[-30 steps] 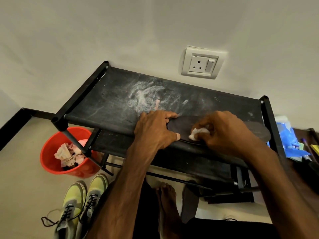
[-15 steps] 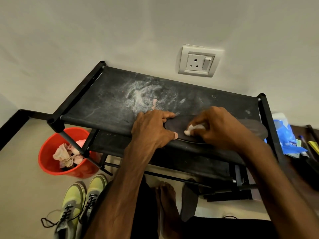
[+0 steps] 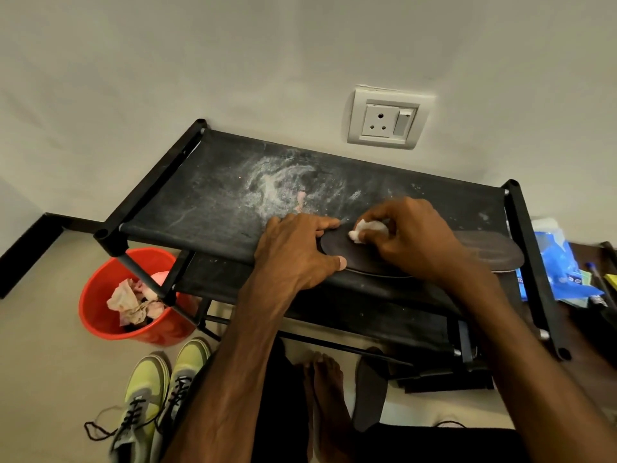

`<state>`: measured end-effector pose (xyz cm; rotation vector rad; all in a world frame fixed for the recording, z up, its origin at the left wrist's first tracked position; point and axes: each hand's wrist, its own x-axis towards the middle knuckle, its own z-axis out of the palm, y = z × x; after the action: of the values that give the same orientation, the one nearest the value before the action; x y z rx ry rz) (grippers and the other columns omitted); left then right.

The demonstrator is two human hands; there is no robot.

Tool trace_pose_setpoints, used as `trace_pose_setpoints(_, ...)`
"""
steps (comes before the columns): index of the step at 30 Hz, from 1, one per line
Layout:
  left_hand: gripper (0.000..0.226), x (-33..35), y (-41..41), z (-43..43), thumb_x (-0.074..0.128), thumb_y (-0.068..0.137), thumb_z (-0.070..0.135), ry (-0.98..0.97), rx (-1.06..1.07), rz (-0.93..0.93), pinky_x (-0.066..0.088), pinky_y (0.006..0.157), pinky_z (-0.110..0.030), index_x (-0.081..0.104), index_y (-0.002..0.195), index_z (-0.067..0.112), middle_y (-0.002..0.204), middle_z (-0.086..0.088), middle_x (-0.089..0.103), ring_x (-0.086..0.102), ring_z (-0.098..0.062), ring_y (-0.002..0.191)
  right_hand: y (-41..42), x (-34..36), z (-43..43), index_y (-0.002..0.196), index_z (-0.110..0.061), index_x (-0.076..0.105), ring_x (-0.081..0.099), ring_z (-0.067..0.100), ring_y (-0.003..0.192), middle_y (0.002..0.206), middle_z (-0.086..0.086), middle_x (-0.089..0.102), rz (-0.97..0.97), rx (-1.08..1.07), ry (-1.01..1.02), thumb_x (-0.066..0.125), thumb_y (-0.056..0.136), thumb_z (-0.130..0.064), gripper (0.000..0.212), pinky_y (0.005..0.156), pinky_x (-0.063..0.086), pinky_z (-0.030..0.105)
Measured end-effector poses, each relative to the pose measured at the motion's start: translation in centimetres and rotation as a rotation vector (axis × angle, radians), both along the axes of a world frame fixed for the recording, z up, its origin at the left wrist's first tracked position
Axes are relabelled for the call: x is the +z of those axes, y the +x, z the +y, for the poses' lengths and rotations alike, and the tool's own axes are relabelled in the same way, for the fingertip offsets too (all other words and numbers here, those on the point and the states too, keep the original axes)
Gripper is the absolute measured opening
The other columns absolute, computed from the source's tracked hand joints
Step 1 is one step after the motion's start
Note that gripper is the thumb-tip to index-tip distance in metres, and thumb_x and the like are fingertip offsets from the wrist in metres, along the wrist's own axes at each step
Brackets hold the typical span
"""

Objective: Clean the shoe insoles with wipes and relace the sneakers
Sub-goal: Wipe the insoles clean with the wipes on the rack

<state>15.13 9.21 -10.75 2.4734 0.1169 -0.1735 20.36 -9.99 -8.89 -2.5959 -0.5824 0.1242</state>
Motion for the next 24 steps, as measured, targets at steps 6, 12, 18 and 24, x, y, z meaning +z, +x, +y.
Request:
trace_pose_setpoints(6,0.072,-0.2,0.0,0.0,0.083,0.073,0.048,-0.007,0.009,-0.013,0.040,0.111,-0.039,0.055,0.139,0.044,0.129,0.014,0.066,0.052,-0.015,0.127,-1.5,2.0,-1.1,0.096,-0.032,0.080,0.066,-0.003,0.078,0.089,-0.018,0.075,0.202,0.221,-0.039,0.078,0.087,-0.029,0.009,0.066,0.050,0.017)
trace_pose_setpoints(12,0.071,-0.3,-0.1,0.2,0.082,0.073,0.049,-0.010,-0.001,-0.038,0.042,0.109,-0.040,0.055,0.139,0.043,0.128,0.013,0.066,0.053,-0.017,0.125,-1.1,0.7,-0.7,0.097,-0.035,0.076,0.065,0.006,0.076,0.087,-0.015,0.073,-0.005,0.058,-0.085,0.074,0.086,-0.043,0.014,0.072,0.058,0.040)
trace_pose_setpoints(18,0.072,-0.5,-0.1,0.3,0.082,0.072,0.051,-0.017,0.012,-0.034,0.044,0.108,-0.041,0.055,0.138,0.044,0.124,0.015,0.067,0.054,-0.017,0.123,-0.3,-0.6,1.3,0.097,-0.025,0.073,0.067,0.027,0.087,0.096,0.000,0.071,-0.187,-0.043,-0.096,0.070,0.087,-0.037,0.016,0.074,0.056,0.045)
trace_pose_setpoints(24,0.061,-0.4,-0.1,0.3,0.082,0.072,0.050,-0.030,-0.019,-0.035,0.046,0.104,-0.043,0.060,0.128,0.048,0.115,0.015,0.070,0.057,-0.018,0.118,-1.1,-0.6,1.9,0.098,-0.027,0.075,0.065,0.013,0.078,0.089,-0.008,0.071,-0.061,0.111,0.018,0.072,0.087,-0.039,0.017,0.070,0.058,0.043)
